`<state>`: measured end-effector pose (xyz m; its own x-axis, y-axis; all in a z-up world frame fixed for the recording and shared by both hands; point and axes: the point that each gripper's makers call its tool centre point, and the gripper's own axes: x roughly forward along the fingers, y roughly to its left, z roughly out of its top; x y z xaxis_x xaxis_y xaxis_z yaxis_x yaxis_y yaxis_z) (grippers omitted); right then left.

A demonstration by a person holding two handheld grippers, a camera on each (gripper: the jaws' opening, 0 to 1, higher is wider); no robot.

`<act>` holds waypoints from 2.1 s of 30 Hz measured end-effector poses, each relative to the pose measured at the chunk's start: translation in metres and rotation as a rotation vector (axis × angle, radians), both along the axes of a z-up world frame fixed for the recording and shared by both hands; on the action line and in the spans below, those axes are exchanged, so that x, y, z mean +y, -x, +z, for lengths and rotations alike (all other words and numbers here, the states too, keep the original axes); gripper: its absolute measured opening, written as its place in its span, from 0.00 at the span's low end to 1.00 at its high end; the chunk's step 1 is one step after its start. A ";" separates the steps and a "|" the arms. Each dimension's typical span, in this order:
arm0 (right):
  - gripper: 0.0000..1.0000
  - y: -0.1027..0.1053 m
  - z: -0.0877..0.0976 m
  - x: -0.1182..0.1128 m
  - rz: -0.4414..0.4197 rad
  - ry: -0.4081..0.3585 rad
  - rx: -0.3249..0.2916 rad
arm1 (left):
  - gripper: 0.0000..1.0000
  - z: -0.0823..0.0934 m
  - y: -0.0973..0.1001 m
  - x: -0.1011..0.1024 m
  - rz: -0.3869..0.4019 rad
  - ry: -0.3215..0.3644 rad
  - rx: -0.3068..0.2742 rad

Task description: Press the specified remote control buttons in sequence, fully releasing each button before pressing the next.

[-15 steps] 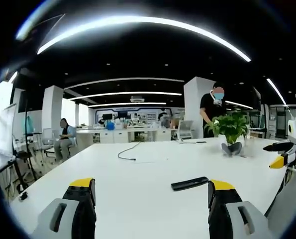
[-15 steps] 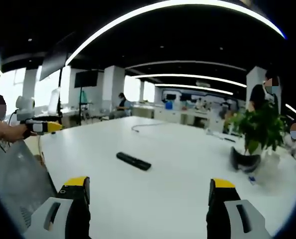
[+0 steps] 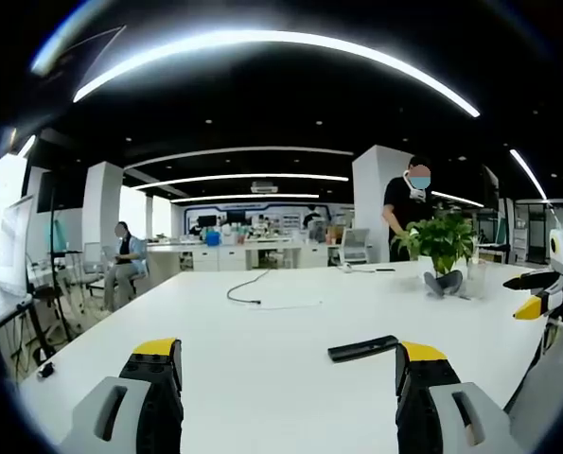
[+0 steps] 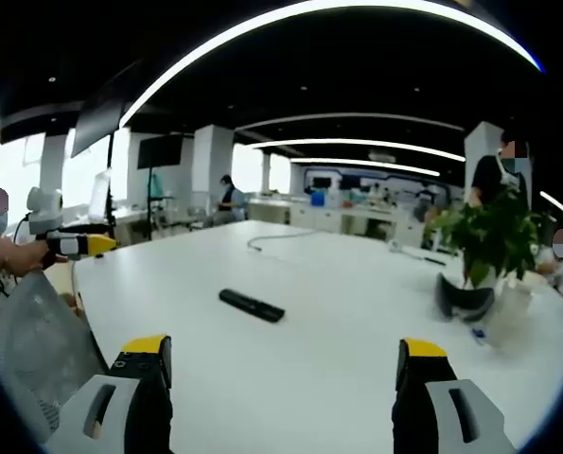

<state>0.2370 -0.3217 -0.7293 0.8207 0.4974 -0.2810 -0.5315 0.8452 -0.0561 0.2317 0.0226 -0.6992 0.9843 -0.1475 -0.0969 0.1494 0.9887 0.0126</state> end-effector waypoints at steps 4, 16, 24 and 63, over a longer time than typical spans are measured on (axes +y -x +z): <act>0.98 0.000 0.000 0.001 0.004 0.002 -0.001 | 0.97 0.001 0.000 -0.002 -0.007 -0.002 -0.001; 0.96 0.002 -0.004 0.003 0.018 0.015 0.018 | 0.96 -0.001 0.001 -0.001 0.001 0.001 0.007; 0.96 0.002 -0.004 0.001 0.013 0.016 0.014 | 0.96 -0.002 0.001 0.000 0.001 -0.001 0.010; 0.93 0.003 -0.024 0.010 0.054 0.094 0.094 | 0.97 -0.008 -0.002 -0.001 -0.016 0.000 0.038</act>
<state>0.2335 -0.3113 -0.7530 0.7613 0.5082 -0.4028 -0.5828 0.8085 -0.0814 0.2339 0.0212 -0.7071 0.9773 -0.1635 -0.1347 0.1659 0.9861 0.0067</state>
